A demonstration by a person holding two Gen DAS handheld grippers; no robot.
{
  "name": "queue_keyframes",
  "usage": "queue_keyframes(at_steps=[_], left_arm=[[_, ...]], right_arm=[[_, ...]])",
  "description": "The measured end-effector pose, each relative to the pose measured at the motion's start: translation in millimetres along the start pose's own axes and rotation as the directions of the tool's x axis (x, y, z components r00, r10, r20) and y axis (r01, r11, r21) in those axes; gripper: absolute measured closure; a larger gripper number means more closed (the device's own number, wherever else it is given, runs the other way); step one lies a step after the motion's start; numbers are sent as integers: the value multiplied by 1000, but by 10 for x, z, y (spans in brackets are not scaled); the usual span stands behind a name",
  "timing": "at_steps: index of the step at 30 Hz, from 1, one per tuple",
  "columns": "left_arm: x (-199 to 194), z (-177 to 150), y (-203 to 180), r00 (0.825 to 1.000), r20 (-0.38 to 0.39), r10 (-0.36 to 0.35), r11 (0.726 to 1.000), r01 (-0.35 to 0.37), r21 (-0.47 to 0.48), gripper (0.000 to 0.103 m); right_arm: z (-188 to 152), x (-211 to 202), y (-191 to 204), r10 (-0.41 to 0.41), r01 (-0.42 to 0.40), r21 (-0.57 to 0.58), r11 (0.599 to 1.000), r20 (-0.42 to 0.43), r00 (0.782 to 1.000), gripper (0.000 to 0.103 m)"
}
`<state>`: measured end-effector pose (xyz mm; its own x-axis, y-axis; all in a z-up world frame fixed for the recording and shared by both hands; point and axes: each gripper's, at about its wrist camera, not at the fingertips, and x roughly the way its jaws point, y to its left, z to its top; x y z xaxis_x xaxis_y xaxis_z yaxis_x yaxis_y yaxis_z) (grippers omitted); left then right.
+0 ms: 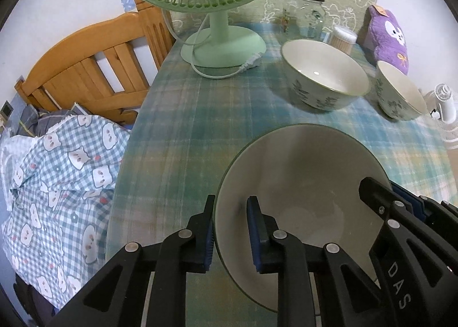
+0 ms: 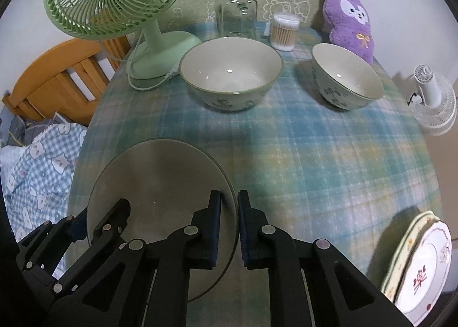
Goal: Organize plates and bowls
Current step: 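Lift the cream bowl with both grippers and carry it toward the plate stack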
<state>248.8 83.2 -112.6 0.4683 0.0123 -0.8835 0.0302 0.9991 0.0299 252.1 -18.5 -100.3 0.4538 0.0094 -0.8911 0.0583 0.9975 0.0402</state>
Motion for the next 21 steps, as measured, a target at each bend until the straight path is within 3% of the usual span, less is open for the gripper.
queue_keyframes(at_steps=[10,15,21], left_arm=[[-367,-354,-309,1000,7,12,1000,-12,-17,85],[-500,-579,-484,1000,12,-15,999,16,-43,85],[-582,-822,-723,1000,6,-18,999,18,-30,85]], right_arm=[[-365,-422,-323,0,1,-40,999,22,1000,88],[-609,-621,-562,-18,19,-24,1000,49,999,88],[-864,-691,-856,-23,23,-9,1000,24,999,88]])
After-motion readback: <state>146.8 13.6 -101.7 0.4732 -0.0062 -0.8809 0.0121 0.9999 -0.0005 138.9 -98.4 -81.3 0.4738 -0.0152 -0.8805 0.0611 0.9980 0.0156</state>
